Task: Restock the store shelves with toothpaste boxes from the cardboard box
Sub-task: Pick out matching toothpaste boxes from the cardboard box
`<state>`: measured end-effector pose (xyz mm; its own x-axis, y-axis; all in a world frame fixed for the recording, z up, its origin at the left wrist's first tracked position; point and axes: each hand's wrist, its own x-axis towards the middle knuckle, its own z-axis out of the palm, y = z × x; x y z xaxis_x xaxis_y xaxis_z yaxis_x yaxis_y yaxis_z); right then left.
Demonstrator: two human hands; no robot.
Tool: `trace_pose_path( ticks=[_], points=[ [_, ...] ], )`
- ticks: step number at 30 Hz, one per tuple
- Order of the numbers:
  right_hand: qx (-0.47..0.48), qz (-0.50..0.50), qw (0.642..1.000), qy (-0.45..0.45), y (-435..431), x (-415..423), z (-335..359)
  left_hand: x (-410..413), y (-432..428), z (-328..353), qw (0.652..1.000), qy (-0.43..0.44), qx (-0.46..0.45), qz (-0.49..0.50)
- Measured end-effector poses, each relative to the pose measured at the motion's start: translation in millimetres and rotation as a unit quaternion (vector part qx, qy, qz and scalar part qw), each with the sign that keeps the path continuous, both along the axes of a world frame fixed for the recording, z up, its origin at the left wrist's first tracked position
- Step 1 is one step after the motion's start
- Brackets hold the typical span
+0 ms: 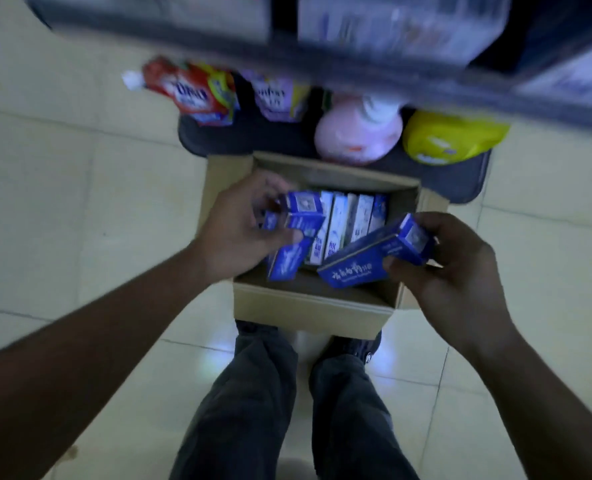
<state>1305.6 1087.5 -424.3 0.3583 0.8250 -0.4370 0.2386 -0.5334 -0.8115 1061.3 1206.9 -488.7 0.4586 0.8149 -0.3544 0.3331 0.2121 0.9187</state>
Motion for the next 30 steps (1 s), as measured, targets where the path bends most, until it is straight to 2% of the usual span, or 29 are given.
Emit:
trace_pose_path(
  ticks=[6,11,15,20,23,26,30],
  points=[
    [0.089,0.123,0.986,0.072,53,-33,169,-12,22,211,0.996,-0.082,-0.02,-0.024],
    [0.128,0.112,0.976,0.136,62,-57,294,-24,35,350,0.993,-0.117,0.006,-0.013],
    [0.18,0.093,0.97,0.138,57,-76,380,-25,37,435,0.987,-0.145,0.057,-0.035],
    [0.238,0.054,0.964,0.107,48,-89,458,-27,39,524,0.982,-0.128,0.116,-0.078],
    [0.27,0.004,0.958,0.092,40,-83,495,-41,49,566,0.978,-0.134,0.157,-0.012],
    [0.302,-0.058,0.947,0.093,31,-68,519,-61,53,577,0.968,-0.18,0.114,0.133],
    [0.349,-0.122,0.922,0.117,20,-57,539,-60,35,567,0.977,-0.146,0.008,0.157]
  ],
)
